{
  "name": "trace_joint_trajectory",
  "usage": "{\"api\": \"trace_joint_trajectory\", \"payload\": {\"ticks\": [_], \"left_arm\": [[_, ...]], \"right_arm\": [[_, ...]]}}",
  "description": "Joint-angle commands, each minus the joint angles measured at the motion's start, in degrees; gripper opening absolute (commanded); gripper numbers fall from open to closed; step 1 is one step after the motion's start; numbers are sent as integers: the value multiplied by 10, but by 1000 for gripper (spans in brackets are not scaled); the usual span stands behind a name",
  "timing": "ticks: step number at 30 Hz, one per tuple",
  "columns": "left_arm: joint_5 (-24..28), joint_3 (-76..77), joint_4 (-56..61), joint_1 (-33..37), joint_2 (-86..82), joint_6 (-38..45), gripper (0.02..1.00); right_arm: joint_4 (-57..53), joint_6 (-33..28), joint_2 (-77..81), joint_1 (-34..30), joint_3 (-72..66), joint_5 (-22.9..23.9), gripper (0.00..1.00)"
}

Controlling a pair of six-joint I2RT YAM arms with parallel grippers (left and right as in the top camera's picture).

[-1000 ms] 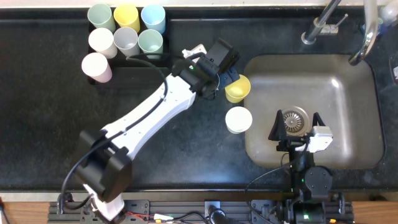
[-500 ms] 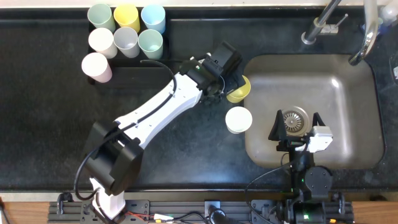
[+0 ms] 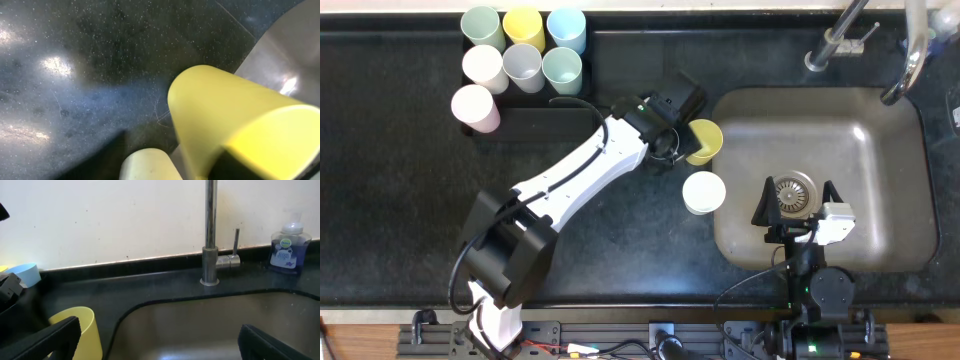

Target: Store Cups

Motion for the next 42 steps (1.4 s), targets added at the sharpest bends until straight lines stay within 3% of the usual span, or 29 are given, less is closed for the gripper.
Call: {"api": "trace_joint_trajectory", "payload": {"ticks": [1,6,10,19,24,35,42], "left_arm": [[1,-1,1,7,6,-3,47],[-23,11,-3,24,1,-3,36],[-59,38,-73,59,-36,-3,36],[-70,53,-249,273,-141,-3,36],[-68,52,-265,356,-136,-3,36],[-67,52,-230,401,-89,-3,38],[-41,52,-200,417,-61,-3,38]], "right_arm": [[3,-2,-5,-4,-8,-4,998],[3,-2,-5,-4,-8,-4,993],[3,-2,-5,-4,-8,-4,998],[3,-2,-5,-4,-8,-4,998],[3,-2,-5,-4,-8,-4,998],[3,-2,-5,-4,-8,-4,998],[3,-2,-5,-4,-8,-4,998]]}}
